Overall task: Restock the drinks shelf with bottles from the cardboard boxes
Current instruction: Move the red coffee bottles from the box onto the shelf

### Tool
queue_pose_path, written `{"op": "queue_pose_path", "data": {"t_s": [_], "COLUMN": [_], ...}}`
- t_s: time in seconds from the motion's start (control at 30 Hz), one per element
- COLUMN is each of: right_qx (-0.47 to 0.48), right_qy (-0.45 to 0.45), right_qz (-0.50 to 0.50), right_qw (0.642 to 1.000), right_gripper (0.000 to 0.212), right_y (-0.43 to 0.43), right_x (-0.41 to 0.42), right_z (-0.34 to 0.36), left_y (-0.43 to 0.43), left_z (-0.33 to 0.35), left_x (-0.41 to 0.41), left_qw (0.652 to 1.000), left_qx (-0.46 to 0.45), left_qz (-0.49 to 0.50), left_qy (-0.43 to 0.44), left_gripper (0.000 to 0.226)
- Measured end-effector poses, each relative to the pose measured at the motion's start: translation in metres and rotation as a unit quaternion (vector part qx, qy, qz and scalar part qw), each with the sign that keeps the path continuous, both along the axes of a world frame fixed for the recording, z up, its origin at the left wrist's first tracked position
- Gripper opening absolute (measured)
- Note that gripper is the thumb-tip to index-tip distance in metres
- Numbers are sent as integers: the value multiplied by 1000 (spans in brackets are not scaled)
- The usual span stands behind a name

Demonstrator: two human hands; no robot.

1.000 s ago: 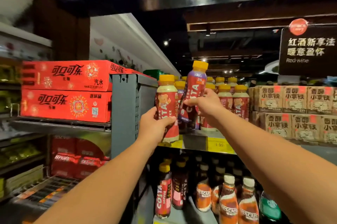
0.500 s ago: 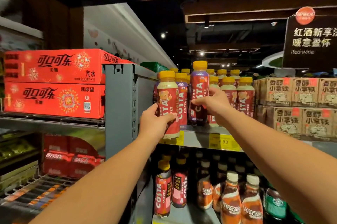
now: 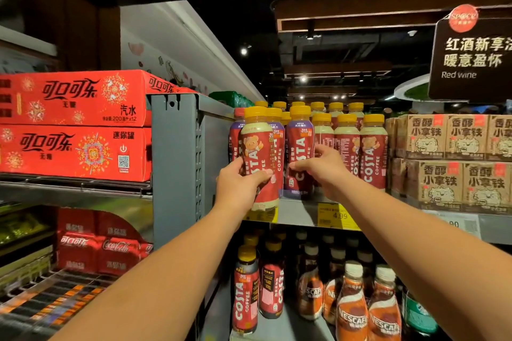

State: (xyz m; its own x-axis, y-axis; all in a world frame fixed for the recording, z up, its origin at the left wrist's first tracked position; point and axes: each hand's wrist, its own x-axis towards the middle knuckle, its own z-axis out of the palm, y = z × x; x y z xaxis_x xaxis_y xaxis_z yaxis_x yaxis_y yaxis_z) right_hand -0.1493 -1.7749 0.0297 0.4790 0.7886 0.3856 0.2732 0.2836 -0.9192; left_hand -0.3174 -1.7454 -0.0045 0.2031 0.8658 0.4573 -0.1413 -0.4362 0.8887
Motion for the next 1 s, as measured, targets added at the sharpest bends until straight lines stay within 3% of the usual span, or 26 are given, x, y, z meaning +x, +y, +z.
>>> {"op": "queue_pose_path", "data": {"t_s": [0.27, 0.43, 0.57, 0.73, 1.0], "right_qx": [-15, -16, 47, 45, 53], "right_qy": [-25, -32, -21, -9, -73], "right_qz": [-1, -18, -99, -51, -88], "right_qw": [1000, 999, 994, 998, 992], "right_gripper": [26, 47, 24, 16, 28], "right_y": [-9, -18, -38, -69, -120], "right_x": [2, 2, 10, 25, 61], "right_z": [-5, -6, -6, -15, -13], "left_y": [-3, -10, -24, -44, -70], "left_z": [0, 2, 8, 13, 20], "left_x": [3, 10, 27, 64, 125], "left_qw": [1000, 1000, 999, 999, 995], "left_qx": [9, 20, 29, 35, 52], "left_qz": [-3, 3, -19, -39, -84], "left_qy": [-7, 2, -6, 1, 14], "left_gripper": [28, 33, 31, 34, 25]}}
